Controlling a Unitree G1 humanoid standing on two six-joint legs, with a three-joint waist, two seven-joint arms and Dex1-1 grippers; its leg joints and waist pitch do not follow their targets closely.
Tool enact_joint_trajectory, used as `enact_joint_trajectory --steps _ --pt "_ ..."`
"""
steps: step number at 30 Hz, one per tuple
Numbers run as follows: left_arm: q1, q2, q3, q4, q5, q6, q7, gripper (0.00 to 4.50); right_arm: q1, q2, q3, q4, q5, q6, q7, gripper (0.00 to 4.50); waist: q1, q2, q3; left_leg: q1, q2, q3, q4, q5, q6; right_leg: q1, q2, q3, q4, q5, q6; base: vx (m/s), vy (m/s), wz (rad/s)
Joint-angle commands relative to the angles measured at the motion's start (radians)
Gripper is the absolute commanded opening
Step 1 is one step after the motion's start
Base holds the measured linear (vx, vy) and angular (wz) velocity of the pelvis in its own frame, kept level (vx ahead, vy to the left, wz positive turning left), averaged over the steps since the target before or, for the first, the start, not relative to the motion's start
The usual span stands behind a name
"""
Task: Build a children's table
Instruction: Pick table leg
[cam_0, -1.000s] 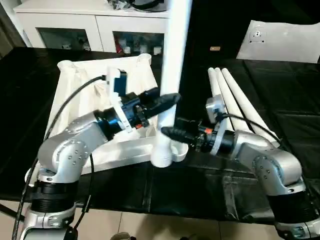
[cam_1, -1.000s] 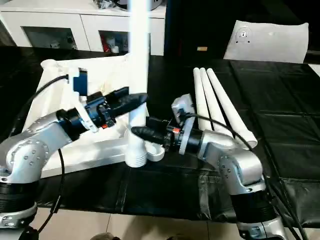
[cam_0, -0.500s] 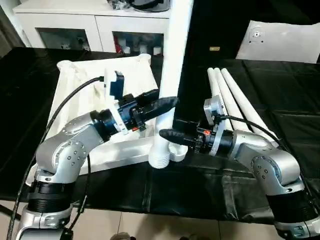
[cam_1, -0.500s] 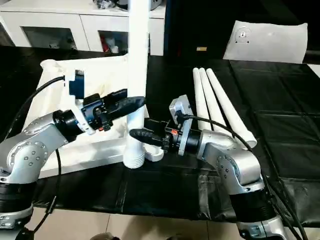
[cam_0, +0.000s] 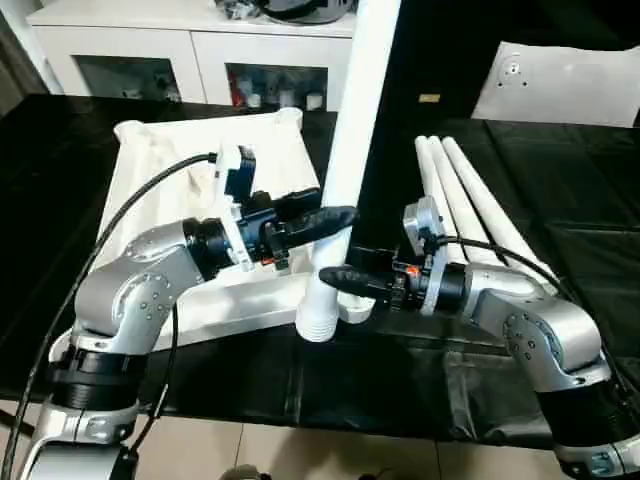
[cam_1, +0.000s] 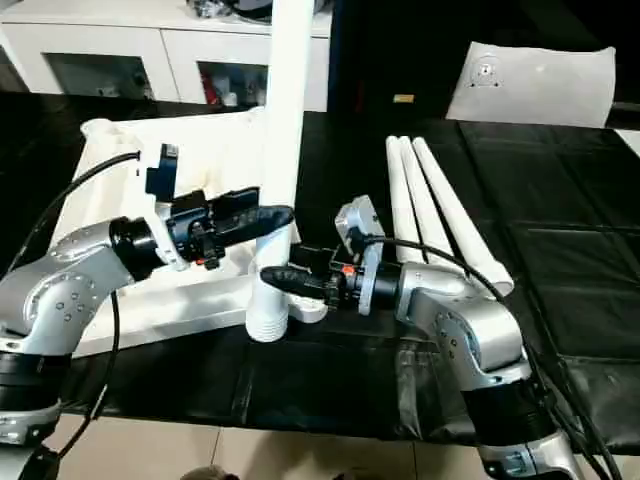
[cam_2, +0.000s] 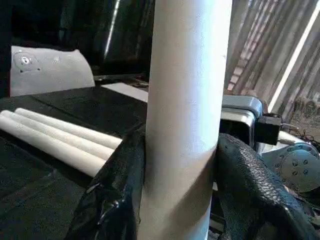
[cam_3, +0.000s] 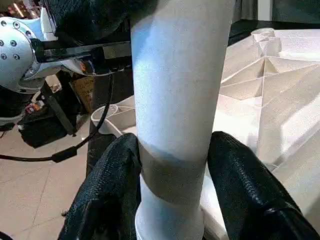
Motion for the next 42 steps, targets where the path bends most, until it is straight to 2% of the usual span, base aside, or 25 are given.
enact_joint_trajectory --steps 1,4,5,6,8,10,12,13,14,15,17,18,19,20,21,23,24,27,30,34,36,37,39,40,42 --pt "-0.013 -0.015 0.008 0.013 -0.008 0.004 -0.003 1.81 -0.018 0.003 -0.008 0.0 -0.014 -0.024 -0.005 1.8 0.003 -0.007 -0.072 -0.003 0.042 -0.003 -0.06 0.011 0.046 0.072 -0.088 0.058 -0.069 -0.083 -0.176 0.0 0.0 0.0" --pt "-0.022 -0.035 0.037 0.042 0.007 -0.019 0.052 1.81 -0.026 0.008 -0.01 0.013 -0.031 -0.031 -0.029 1.8 0.002 -0.007 -0.073 -0.003 0.043 -0.004 -0.06 0.013 0.045 0.072 -0.088 0.057 -0.068 -0.079 -0.178 0.0 0.0 0.0" --pt "-0.029 -0.045 0.053 0.065 0.023 -0.034 0.091 1.81 -0.032 0.014 -0.017 0.022 -0.031 -0.032 -0.04 2.36 0.001 -0.009 -0.072 -0.003 0.042 -0.003 -0.059 0.006 0.045 0.071 -0.087 0.057 -0.07 -0.086 -0.178 0.0 0.0 0.0" --pt "-0.035 -0.049 0.065 0.086 0.042 -0.048 0.126 1.81 -0.037 0.02 -0.024 0.031 -0.034 -0.036 -0.055 2.5 0.002 -0.008 -0.073 -0.004 0.041 -0.003 -0.059 0.005 0.044 0.072 -0.088 0.057 -0.071 -0.091 -0.179 0.0 0.0 0.0" --pt "-0.049 -0.052 0.089 0.116 0.064 -0.053 0.191 1.81 -0.047 0.036 -0.043 0.046 -0.041 -0.061 -0.083 2.56 0.001 -0.011 -0.072 -0.004 0.04 -0.003 -0.059 -0.001 0.041 0.071 -0.086 0.057 -0.073 -0.099 -0.173 0.0 0.0 0.0" --pt "-0.059 -0.055 0.107 0.131 0.074 -0.051 0.236 1.79 -0.054 0.047 -0.055 0.056 -0.052 -0.087 -0.103 2.85 0.0 -0.012 -0.07 -0.004 0.039 -0.003 -0.061 -0.018 0.036 0.073 -0.087 0.056 -0.076 -0.136 -0.158 0.0 0.0 0.0" --pt "-0.071 -0.061 0.127 0.14 0.082 -0.038 0.277 1.78 -0.062 0.055 -0.07 0.063 -0.042 -0.08 -0.111 2.95 -0.001 -0.011 -0.069 -0.002 0.04 -0.003 -0.062 -0.036 0.028 0.07 -0.086 0.056 -0.081 -0.179 -0.145 0.0 0.0 0.0" --pt "-0.076 -0.064 0.133 0.144 0.085 -0.033 0.296 1.78 -0.064 0.057 -0.074 0.066 -0.043 -0.085 -0.116 3.02 -0.001 -0.015 -0.068 -0.001 0.04 -0.002 -0.063 -0.042 0.028 0.068 -0.086 0.055 -0.083 -0.193 -0.141 0.0 0.0 0.0" --pt "-0.084 -0.069 0.145 0.149 0.085 -0.017 0.331 1.78 -0.067 0.061 -0.079 0.069 -0.046 -0.092 -0.125 3.15 0.0 -0.011 -0.067 0.0 0.041 -0.003 -0.064 -0.056 0.027 0.066 -0.088 0.055 -0.085 -0.22 -0.137 0.0 0.0 0.0" --pt "-0.089 -0.073 0.152 0.151 0.085 -0.008 0.352 1.78 -0.069 0.062 -0.081 0.072 -0.051 -0.1 -0.13 3.29 -0.002 -0.015 -0.066 0.0 0.041 -0.002 -0.064 -0.061 0.024 0.065 -0.087 0.055 -0.088 -0.233 -0.135 0.0 0.0 0.0" --pt "-0.096 -0.079 0.162 0.149 0.082 0.005 0.386 1.78 -0.072 0.072 -0.089 0.077 -0.077 -0.126 -0.173 3.39 0.0 -0.014 -0.065 0.0 0.042 -0.003 -0.066 -0.068 0.018 0.061 -0.087 0.054 -0.088 -0.254 -0.128 0.0 0.0 0.0" --pt "-0.108 -0.091 0.176 0.139 0.074 0.024 0.445 1.78 -0.083 0.087 -0.094 0.083 -0.114 -0.134 -0.242 3.53 0.0 -0.02 -0.064 0.002 0.042 -0.003 -0.067 -0.073 0.012 0.058 -0.086 0.054 -0.09 -0.27 -0.126 0.0 0.0 0.0" --pt "-0.113 -0.098 0.183 0.132 0.071 0.032 0.47 1.78 -0.093 0.086 -0.092 0.082 -0.115 -0.093 -0.264 3.53 0.0 -0.02 -0.064 0.002 0.041 -0.003 -0.067 -0.076 0.008 0.059 -0.088 0.053 -0.09 -0.278 -0.126 0.0 0.0 0.0" --pt "-0.118 -0.106 0.188 0.121 0.068 0.041 0.492 1.78 -0.104 0.089 -0.096 0.078 -0.087 -0.049 -0.256 3.66 0.0 -0.018 -0.064 0.003 0.038 -0.003 -0.066 -0.082 0.006 0.058 -0.085 0.053 -0.091 -0.29 -0.126 0.0 0.0 0.0" --pt "-0.119 -0.109 0.189 0.118 0.067 0.044 0.499 1.78 -0.108 0.091 -0.098 0.077 -0.074 -0.033 -0.252 3.8 0.0 -0.019 -0.063 0.003 0.038 -0.003 -0.067 -0.095 0.009 0.059 -0.086 0.053 -0.094 -0.309 -0.118 0.0 0.0 0.0" --pt "-0.121 -0.128 0.195 0.096 0.062 0.058 0.531 1.78 -0.126 0.108 -0.126 0.077 -0.018 0.031 -0.256 3.86 0.001 -0.022 -0.059 0.002 0.037 -0.003 -0.068 -0.113 0.014 0.056 -0.087 0.053 -0.101 -0.357 -0.097 0.0 0.0 0.0" --pt "-0.123 -0.143 0.199 0.081 0.058 0.068 0.554 1.78 -0.135 0.119 -0.139 0.079 0.0 0.059 -0.274 3.92 0.0 -0.022 -0.062 0.003 0.039 -0.004 -0.068 -0.107 0.012 0.055 -0.087 0.053 -0.101 -0.358 -0.091 0.0 0.0 0.0" --pt "-0.124 -0.17 0.201 0.045 0.046 0.09 0.595 1.78 -0.147 0.143 -0.158 0.082 0.032 0.107 -0.306 4.2 0.002 -0.023 -0.067 0.0 0.043 -0.005 -0.067 -0.066 0.012 0.056 -0.086 0.054 -0.088 -0.248 -0.124 0.0 0.0 0.0" --pt "-0.124 -0.194 0.192 0.013 0.034 0.108 0.624 1.78 -0.158 0.155 -0.16 0.08 0.062 0.15 -0.303 4.44 0.004 -0.027 -0.068 -0.003 0.041 -0.004 -0.066 -0.052 0.018 0.061 -0.087 0.054 -0.085 -0.203 -0.136 0.0 0.0 0.0" --pt "-0.127 -0.206 0.185 -0.011 0.027 0.125 0.638 1.78 -0.164 0.149 -0.132 0.076 0.052 0.189 -0.287 4.44 0.005 -0.028 -0.066 -0.005 0.041 -0.003 -0.066 -0.051 0.018 0.061 -0.088 0.054 -0.088 -0.218 -0.131 0.0 0.0 0.0" --pt "-0.13 -0.21 0.183 -0.026 0.026 0.136 0.642 1.78 -0.167 0.15 -0.106 0.082 0.027 0.191 -0.294 4.44 0.005 -0.028 -0.065 -0.004 0.04 -0.003 -0.067 -0.062 0.012 0.059 -0.089 0.053 -0.091 -0.243 -0.122 0.0 0.0 0.0" --pt "-0.131 -0.211 0.182 -0.036 0.026 0.145 0.645 1.78 -0.168 0.154 -0.098 0.085 0.023 0.197 -0.303 4.44 0.003 -0.033 -0.065 -0.004 0.041 -0.003 -0.067 -0.064 0.01 0.059 -0.089 0.053 -0.091 -0.25 -0.119 0.0 0.0 0.0" --pt "-0.131 -0.211 0.178 -0.044 0.025 0.15 0.647 1.78 -0.167 0.154 -0.087 0.086 0.016 0.191 -0.304 4.44 0.004 -0.032 -0.063 -0.004 0.04 -0.003 -0.068 -0.074 0.004 0.058 -0.09 0.054 -0.095 -0.283 -0.105 0.0 0.0 0.0" --pt "-0.131 -0.21 0.176 -0.047 0.026 0.152 0.646 1.78 -0.166 0.154 -0.078 0.087 0.01 0.185 -0.301 4.16 0.004 -0.032 -0.063 -0.003 0.041 -0.004 -0.068 -0.076 0.002 0.057 -0.089 0.054 -0.094 -0.286 -0.103 0.0 0.0 0.0" --pt "-0.131 -0.209 0.167 -0.061 0.025 0.16 0.646 1.78 -0.167 0.156 -0.051 0.101 -0.016 0.175 -0.31 4.06 0.003 -0.031 -0.062 -0.003 0.041 -0.005 -0.069 -0.079 -0.003 0.055 -0.089 0.053 -0.094 -0.288 -0.097 0.0 0.0 0.0"
